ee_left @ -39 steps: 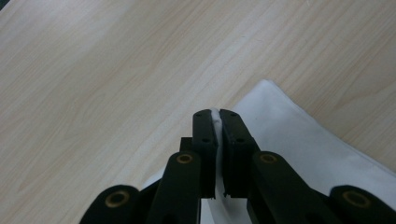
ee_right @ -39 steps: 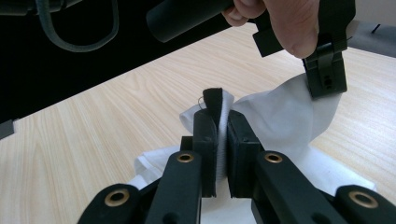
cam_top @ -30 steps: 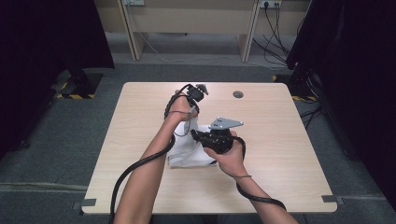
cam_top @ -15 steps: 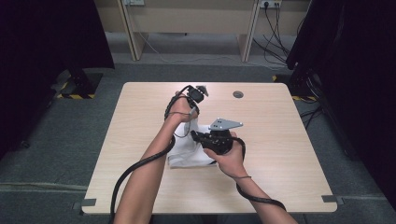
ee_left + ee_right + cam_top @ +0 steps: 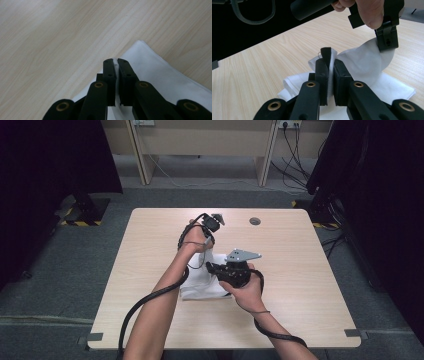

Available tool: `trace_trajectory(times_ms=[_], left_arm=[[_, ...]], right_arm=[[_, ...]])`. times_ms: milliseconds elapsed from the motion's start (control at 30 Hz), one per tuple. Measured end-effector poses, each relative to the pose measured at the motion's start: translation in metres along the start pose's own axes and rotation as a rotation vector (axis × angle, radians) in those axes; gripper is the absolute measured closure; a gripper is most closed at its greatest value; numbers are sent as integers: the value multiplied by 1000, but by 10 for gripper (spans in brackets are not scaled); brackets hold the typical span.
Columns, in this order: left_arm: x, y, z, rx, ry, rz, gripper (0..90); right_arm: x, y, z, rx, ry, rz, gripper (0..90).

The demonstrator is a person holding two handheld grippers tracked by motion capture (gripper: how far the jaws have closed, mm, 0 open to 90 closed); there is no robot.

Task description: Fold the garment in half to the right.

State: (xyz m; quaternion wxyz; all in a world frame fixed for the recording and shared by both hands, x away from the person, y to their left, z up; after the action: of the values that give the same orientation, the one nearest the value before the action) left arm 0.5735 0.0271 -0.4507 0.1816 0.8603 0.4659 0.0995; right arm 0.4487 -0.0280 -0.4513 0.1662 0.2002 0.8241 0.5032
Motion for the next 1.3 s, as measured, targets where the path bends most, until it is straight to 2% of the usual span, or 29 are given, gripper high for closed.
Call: trace_trajectory(times_ms=[1300], left_arm=[[-9, 2, 8, 3, -5, 15, 850]], right_arm=[[-2, -16, -5, 17, -7, 4, 840]])
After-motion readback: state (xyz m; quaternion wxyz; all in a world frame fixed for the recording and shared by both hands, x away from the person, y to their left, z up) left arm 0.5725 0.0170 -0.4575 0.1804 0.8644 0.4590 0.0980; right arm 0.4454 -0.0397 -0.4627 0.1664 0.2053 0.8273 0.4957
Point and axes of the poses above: each handheld gripper's, and its own axes: z roughly forward along the jaws, y roughly out of its top, x roughly to its left, the point moved 8 cm from there along z, roughly forward along the jaws, and after that the axes turned 14 degrees about -z, right-handed, at the moved point
